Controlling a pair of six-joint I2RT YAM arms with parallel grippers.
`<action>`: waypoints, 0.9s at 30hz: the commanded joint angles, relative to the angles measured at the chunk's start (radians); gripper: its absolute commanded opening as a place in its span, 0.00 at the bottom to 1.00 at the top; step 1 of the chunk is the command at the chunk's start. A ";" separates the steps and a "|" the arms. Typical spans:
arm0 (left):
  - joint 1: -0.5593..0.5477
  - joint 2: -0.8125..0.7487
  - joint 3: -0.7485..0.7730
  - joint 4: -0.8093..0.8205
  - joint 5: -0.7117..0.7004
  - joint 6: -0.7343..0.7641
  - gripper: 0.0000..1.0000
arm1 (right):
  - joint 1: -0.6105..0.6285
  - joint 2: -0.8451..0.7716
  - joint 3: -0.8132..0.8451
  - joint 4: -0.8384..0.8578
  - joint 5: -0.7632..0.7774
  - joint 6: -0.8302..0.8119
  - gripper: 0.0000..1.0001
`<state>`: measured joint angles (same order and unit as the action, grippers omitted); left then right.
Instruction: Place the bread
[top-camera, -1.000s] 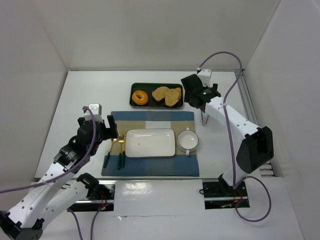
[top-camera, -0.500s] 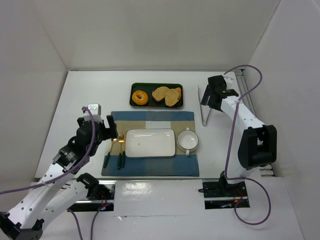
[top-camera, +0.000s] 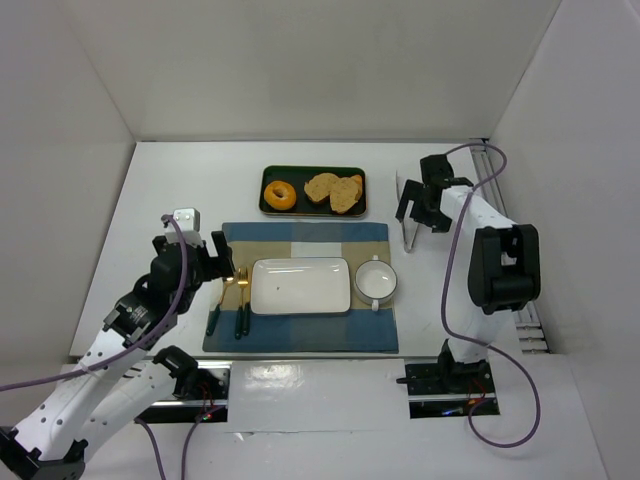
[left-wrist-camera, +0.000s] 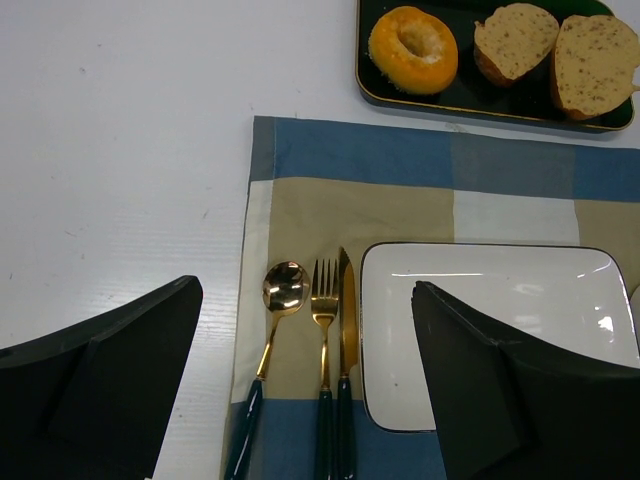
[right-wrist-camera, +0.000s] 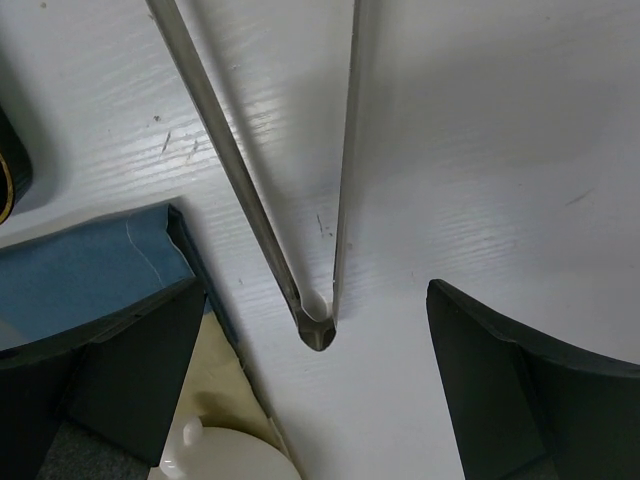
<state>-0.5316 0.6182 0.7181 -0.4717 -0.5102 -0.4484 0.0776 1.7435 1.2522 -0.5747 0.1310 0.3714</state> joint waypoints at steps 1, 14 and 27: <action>0.005 -0.011 0.007 0.015 -0.002 -0.003 1.00 | -0.012 0.030 0.075 -0.001 -0.048 -0.034 0.99; 0.005 -0.002 0.007 0.015 -0.002 -0.021 1.00 | -0.012 0.137 0.151 -0.030 -0.019 -0.072 0.99; 0.005 0.008 0.007 0.015 -0.011 -0.021 1.00 | -0.012 0.240 0.202 -0.020 -0.010 -0.081 0.96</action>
<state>-0.5316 0.6296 0.7181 -0.4717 -0.5110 -0.4522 0.0731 1.9675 1.4055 -0.5880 0.1059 0.3027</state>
